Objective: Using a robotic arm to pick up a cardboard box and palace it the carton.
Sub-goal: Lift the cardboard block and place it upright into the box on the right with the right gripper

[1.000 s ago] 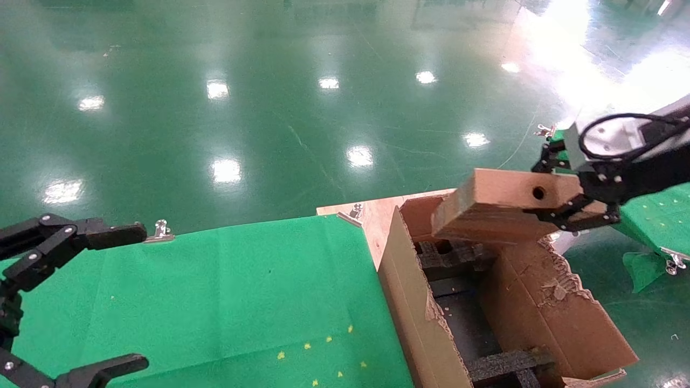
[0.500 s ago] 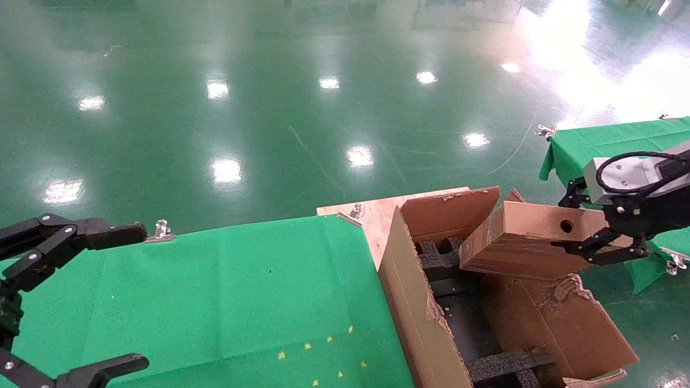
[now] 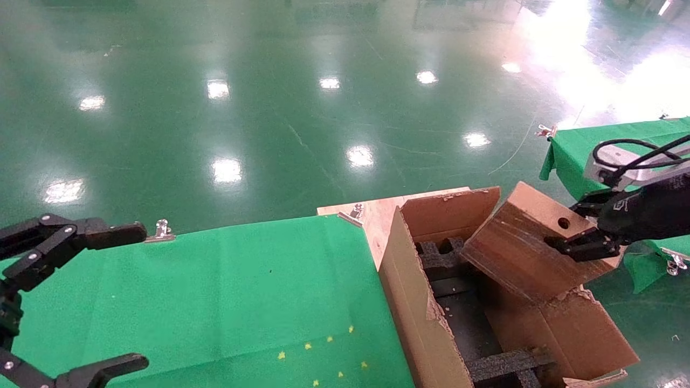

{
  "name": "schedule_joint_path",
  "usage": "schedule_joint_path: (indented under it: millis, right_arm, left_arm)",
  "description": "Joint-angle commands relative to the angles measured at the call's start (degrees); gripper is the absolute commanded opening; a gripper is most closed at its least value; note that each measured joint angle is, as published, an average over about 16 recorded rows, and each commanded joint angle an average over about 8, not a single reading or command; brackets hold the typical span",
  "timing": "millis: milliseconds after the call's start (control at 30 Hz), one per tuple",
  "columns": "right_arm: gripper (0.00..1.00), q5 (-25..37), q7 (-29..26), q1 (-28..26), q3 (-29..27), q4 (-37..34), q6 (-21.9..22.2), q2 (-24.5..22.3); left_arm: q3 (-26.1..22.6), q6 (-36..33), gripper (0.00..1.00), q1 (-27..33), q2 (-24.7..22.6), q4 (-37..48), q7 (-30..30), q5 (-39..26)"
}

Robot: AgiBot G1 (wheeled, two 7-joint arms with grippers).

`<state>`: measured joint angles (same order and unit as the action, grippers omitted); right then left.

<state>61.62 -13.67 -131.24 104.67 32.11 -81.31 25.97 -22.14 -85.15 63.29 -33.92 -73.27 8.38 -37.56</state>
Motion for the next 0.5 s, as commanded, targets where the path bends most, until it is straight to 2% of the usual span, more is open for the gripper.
schedule_joint_path:
  millis: [33, 267, 500]
  right_arm:
    - [0.0, -0.87, -4.62, 1.25, 0.05, -0.4, 2.24, -0.71]
    - [0.0, -1.86, -20.28, 3.43, 0.79, 4.39, 9.62, -4.15]
    - [0.0, 0.31, -32.62, 4.26, 2.38, 14.25, 15.44, -8.3]
  left_arm:
    - [-0.01, 0.0, 1.0, 0.0, 0.0, 0.0, 0.0, 0.0]
    - [-0.02, 0.0, 1.0, 0.01, 0.01, 0.01, -0.01, 0.01]
    - [-0.04, 0.01, 1.0, 0.01, 0.01, 0.01, -0.02, 0.02]
